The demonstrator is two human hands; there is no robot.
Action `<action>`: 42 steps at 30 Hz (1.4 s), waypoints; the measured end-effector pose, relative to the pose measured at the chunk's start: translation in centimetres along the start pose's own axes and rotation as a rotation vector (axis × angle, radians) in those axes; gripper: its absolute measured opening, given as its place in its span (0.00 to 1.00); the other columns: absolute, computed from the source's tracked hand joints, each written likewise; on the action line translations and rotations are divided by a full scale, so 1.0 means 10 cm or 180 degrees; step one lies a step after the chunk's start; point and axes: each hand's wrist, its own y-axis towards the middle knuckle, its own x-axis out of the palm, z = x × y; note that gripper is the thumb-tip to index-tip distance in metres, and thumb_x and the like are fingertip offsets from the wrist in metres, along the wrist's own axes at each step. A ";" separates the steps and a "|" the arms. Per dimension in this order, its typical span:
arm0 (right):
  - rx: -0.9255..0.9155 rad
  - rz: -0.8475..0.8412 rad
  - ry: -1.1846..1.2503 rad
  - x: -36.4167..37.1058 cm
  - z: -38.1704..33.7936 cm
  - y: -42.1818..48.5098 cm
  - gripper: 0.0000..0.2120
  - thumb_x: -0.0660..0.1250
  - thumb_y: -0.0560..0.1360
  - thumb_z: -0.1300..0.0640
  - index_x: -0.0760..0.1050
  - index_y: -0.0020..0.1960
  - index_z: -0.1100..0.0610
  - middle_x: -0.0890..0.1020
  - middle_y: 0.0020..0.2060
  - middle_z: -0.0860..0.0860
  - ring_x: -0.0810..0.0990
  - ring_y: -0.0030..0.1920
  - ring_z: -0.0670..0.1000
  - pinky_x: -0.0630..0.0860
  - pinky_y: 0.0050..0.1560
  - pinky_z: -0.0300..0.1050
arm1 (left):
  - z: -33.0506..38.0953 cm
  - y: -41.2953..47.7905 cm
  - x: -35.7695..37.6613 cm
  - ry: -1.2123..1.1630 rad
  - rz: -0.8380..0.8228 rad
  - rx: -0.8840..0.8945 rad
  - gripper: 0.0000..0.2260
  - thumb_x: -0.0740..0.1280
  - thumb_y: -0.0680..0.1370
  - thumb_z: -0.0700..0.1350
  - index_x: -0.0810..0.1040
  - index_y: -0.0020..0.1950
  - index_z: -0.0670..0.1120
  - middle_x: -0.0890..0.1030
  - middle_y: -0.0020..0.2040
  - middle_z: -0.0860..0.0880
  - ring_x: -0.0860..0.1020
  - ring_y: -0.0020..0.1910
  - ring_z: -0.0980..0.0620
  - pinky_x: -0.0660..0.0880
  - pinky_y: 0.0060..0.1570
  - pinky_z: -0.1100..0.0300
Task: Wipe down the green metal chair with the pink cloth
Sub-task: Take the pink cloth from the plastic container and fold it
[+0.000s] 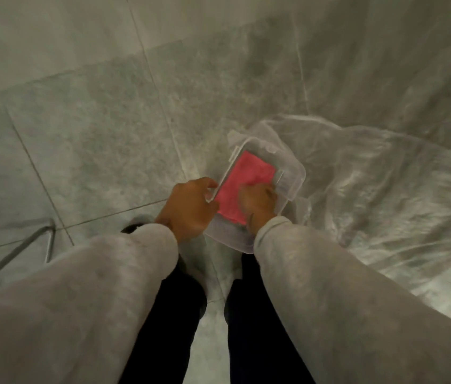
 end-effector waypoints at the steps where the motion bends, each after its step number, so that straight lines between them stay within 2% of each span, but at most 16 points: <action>1: -0.0002 0.0124 -0.0044 0.03 0.01 0.01 0.29 0.58 0.83 0.57 0.53 0.79 0.66 0.63 0.76 0.63 0.65 0.75 0.62 0.64 0.72 0.53 | -0.01 0.02 0.03 0.0045 0.0021 0.0035 0.18 0.68 0.75 0.45 0.77 0.65 0.49 0.84 0.57 0.47 0.81 0.56 0.48 0.74 0.57 0.59; 3: -0.0048 0.0272 -0.0076 0.05 0.02 0.01 0.32 0.59 0.83 0.56 0.48 0.79 0.69 0.62 0.76 0.64 0.65 0.75 0.62 0.64 0.72 0.52 | -0.01 0.04 0.05 0.0065 0.0067 0.0022 0.18 0.67 0.76 0.43 0.77 0.66 0.48 0.84 0.56 0.48 0.82 0.53 0.49 0.73 0.52 0.64; 5: -0.0078 0.0282 0.0070 0.07 0.06 0.00 0.27 0.60 0.82 0.55 0.59 0.76 0.67 0.72 0.70 0.62 0.73 0.69 0.61 0.70 0.66 0.51 | -0.02 0.05 0.06 0.0069 0.0043 -0.0033 0.18 0.67 0.76 0.44 0.77 0.66 0.49 0.84 0.56 0.49 0.82 0.52 0.50 0.71 0.49 0.66; 7: -0.0154 0.0226 0.0152 0.02 0.04 -0.07 0.20 0.62 0.80 0.54 0.70 0.68 0.63 0.78 0.57 0.55 0.79 0.61 0.58 0.76 0.58 0.49 | 0.00 0.04 0.05 0.0067 0.0005 -0.0061 0.17 0.68 0.76 0.47 0.78 0.65 0.49 0.83 0.57 0.49 0.82 0.51 0.50 0.71 0.48 0.66; 9: -0.0370 0.0093 0.0180 -0.04 0.03 -0.16 0.17 0.64 0.78 0.53 0.76 0.64 0.60 0.81 0.55 0.53 0.80 0.59 0.58 0.77 0.61 0.51 | 0.05 -0.01 0.00 0.0057 0.0023 -0.0110 0.18 0.69 0.75 0.48 0.78 0.65 0.47 0.83 0.58 0.47 0.81 0.54 0.49 0.72 0.52 0.64; 12: -0.0544 -0.0104 0.0168 -0.22 0.02 -0.43 0.18 0.66 0.76 0.49 0.77 0.62 0.57 0.82 0.56 0.56 0.81 0.57 0.59 0.77 0.62 0.58 | 0.22 -0.20 -0.15 0.0203 0.0160 -0.0170 0.20 0.68 0.77 0.47 0.76 0.68 0.45 0.79 0.65 0.45 0.77 0.63 0.47 0.70 0.65 0.57; 16: -0.0794 -0.0227 0.0259 -0.59 -0.06 -0.95 0.17 0.67 0.73 0.46 0.79 0.58 0.52 0.84 0.52 0.51 0.82 0.54 0.54 0.78 0.61 0.55 | 0.52 -0.52 -0.48 0.0084 0.0232 -0.0090 0.19 0.67 0.78 0.47 0.75 0.68 0.44 0.78 0.67 0.46 0.77 0.64 0.48 0.70 0.67 0.55; 19: -0.1003 -0.0261 0.0364 -0.96 -0.18 -1.43 0.04 0.68 0.73 0.51 0.78 0.47 0.50 0.82 0.40 0.45 0.80 0.44 0.48 0.78 0.49 0.48 | 0.84 -0.78 -0.77 0.0064 0.0106 -0.0012 0.19 0.66 0.78 0.49 0.76 0.68 0.45 0.79 0.66 0.47 0.77 0.64 0.48 0.71 0.67 0.54; 21: -0.1206 -0.0315 0.0457 -1.20 -0.27 -1.76 0.01 0.68 0.71 0.54 0.76 0.42 0.50 0.80 0.35 0.45 0.78 0.38 0.47 0.74 0.41 0.44 | 1.03 -0.95 -0.94 0.0039 -0.0020 0.0053 0.20 0.67 0.77 0.51 0.77 0.67 0.46 0.80 0.65 0.49 0.77 0.63 0.49 0.70 0.65 0.57; 24: -0.1449 -0.0311 0.0717 -1.66 -0.48 -2.32 0.05 0.68 0.73 0.59 0.77 0.46 0.50 0.83 0.38 0.48 0.80 0.37 0.46 0.76 0.37 0.41 | 1.44 -1.32 -1.23 -0.0416 -0.0174 0.0279 0.14 0.70 0.75 0.51 0.83 0.57 0.47 0.84 0.55 0.51 0.81 0.55 0.52 0.75 0.59 0.58; 26: -0.1578 -0.0283 0.0926 -1.93 -0.60 -2.67 0.06 0.70 0.75 0.61 0.78 0.50 0.53 0.86 0.43 0.53 0.84 0.41 0.49 0.80 0.41 0.44 | 1.72 -1.58 -1.37 -0.0784 -0.0245 0.0473 0.10 0.71 0.75 0.49 0.84 0.54 0.49 0.85 0.50 0.54 0.82 0.50 0.56 0.75 0.55 0.60; 29: -0.1703 -0.0150 0.1309 -2.37 -0.72 -3.23 0.08 0.71 0.75 0.64 0.79 0.50 0.53 0.86 0.46 0.54 0.85 0.46 0.54 0.81 0.49 0.51 | 2.16 -2.04 -1.60 -0.1356 -0.0401 0.0620 0.09 0.71 0.75 0.43 0.84 0.54 0.45 0.85 0.49 0.49 0.82 0.48 0.53 0.77 0.55 0.57; 31: -0.1790 -0.0101 0.1467 -2.59 -0.76 -3.53 0.08 0.71 0.74 0.66 0.79 0.49 0.54 0.85 0.44 0.53 0.84 0.44 0.52 0.80 0.48 0.50 | 2.39 -2.31 -1.73 -0.1715 -0.0641 0.0717 0.09 0.70 0.76 0.38 0.82 0.55 0.39 0.85 0.51 0.43 0.83 0.49 0.48 0.80 0.52 0.58; 34: -0.1908 0.0000 0.1542 -2.95 -0.72 -4.09 0.08 0.71 0.75 0.65 0.78 0.49 0.53 0.85 0.45 0.53 0.83 0.45 0.51 0.78 0.45 0.44 | 2.70 -2.84 -1.91 -0.1828 -0.0834 0.0864 0.10 0.70 0.75 0.35 0.80 0.56 0.36 0.85 0.51 0.40 0.84 0.48 0.47 0.82 0.48 0.62; 38: -0.1938 0.0192 0.1684 -3.30 -0.50 -4.77 0.08 0.71 0.77 0.60 0.75 0.52 0.51 0.85 0.49 0.51 0.84 0.50 0.51 0.79 0.47 0.45 | 3.03 -3.54 -2.03 -0.1638 -0.0950 0.1131 0.10 0.70 0.75 0.35 0.79 0.55 0.34 0.83 0.51 0.33 0.82 0.47 0.45 0.81 0.49 0.58; 42: -0.2124 0.0536 0.1720 -3.52 -0.21 -5.31 0.12 0.70 0.77 0.59 0.71 0.54 0.45 0.84 0.49 0.48 0.84 0.50 0.46 0.81 0.46 0.40 | 3.23 -4.10 -1.99 -0.1500 -0.1018 0.1324 0.06 0.69 0.76 0.35 0.79 0.52 0.37 0.83 0.46 0.41 0.83 0.42 0.50 0.82 0.43 0.60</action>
